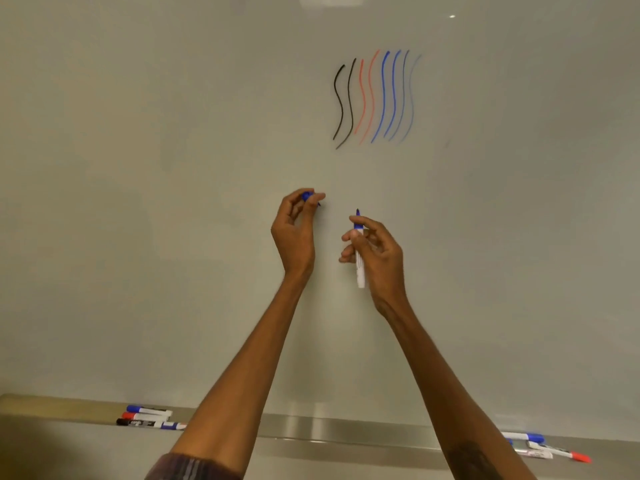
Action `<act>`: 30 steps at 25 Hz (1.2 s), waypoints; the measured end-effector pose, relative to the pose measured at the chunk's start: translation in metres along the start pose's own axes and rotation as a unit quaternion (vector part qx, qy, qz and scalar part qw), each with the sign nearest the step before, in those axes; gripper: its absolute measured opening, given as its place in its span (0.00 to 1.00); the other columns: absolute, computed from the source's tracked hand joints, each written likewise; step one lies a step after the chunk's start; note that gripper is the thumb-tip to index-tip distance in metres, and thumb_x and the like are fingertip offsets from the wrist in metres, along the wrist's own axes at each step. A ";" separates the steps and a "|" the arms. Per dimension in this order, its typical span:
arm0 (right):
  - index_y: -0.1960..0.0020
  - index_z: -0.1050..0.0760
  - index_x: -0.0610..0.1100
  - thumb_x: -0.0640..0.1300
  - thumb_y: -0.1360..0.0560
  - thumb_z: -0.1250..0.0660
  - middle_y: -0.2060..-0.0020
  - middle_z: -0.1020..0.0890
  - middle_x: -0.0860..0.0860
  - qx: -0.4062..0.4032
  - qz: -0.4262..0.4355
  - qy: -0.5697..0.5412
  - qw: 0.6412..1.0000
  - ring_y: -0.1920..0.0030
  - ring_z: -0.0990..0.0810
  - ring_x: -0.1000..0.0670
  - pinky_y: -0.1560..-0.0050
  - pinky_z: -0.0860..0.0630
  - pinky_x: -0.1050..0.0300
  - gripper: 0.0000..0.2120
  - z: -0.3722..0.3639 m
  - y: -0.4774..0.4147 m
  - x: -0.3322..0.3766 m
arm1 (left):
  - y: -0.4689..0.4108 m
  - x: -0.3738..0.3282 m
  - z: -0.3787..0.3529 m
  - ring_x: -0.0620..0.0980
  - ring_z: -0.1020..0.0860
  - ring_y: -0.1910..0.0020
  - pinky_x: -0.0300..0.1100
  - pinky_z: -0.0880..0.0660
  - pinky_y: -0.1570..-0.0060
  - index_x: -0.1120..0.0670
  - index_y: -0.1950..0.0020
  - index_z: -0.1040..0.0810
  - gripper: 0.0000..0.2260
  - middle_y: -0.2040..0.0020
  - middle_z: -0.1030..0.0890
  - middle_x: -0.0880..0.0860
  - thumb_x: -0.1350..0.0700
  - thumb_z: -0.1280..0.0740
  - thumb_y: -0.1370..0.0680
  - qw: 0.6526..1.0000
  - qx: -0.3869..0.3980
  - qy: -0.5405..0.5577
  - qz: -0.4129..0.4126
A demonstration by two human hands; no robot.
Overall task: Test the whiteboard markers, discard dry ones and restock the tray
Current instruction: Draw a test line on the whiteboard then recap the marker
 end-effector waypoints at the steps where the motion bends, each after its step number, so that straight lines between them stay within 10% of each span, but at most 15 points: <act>1: 0.39 0.22 0.38 0.37 0.20 0.35 0.53 0.18 0.39 -0.011 0.010 -0.028 0.999 0.61 0.18 0.44 0.55 0.18 0.51 0.11 0.004 -0.007 0.010 | -0.010 -0.006 -0.006 0.49 0.18 0.44 0.46 0.23 0.39 0.58 0.42 0.20 0.11 0.46 0.16 0.54 0.54 0.31 0.21 0.999 -0.002 -0.015 -0.031; 7: 0.35 0.25 0.42 0.38 0.17 0.46 0.44 0.18 0.40 -0.013 0.021 -0.157 0.987 0.41 0.19 0.40 0.39 0.23 0.47 0.15 0.030 -0.043 0.041 | -0.076 -0.029 -0.039 0.53 0.37 0.23 0.34 0.43 0.26 0.60 0.33 0.24 0.16 0.28 0.26 0.57 0.53 0.36 0.18 0.981 -0.004 -0.086 -0.175; 17: 0.42 0.21 0.38 0.50 0.17 0.45 0.63 0.24 0.45 -0.145 0.130 -0.047 0.980 0.65 0.27 0.49 0.59 0.28 0.53 0.20 0.056 -0.084 0.071 | -0.108 -0.016 -0.055 0.61 0.37 0.24 0.36 0.46 0.24 0.63 0.35 0.25 0.19 0.27 0.30 0.60 0.49 0.41 0.16 0.945 -0.035 -0.165 -0.279; 30: 0.42 0.19 0.39 0.43 0.21 0.32 0.52 0.15 0.50 -0.216 0.330 0.198 0.898 0.54 0.17 0.55 0.54 0.21 0.61 0.11 0.047 -0.140 0.142 | -0.111 -0.014 -0.054 0.59 0.36 0.24 0.42 0.44 0.23 0.64 0.37 0.25 0.16 0.28 0.27 0.58 0.53 0.40 0.16 0.931 -0.039 -0.195 -0.307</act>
Point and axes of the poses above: each hand's wrist, its own y-axis away from the middle knuckle, its own z-axis out of the back of the hand, x = y × z, the point moved 3 cm from there along -y, towards the middle knuckle
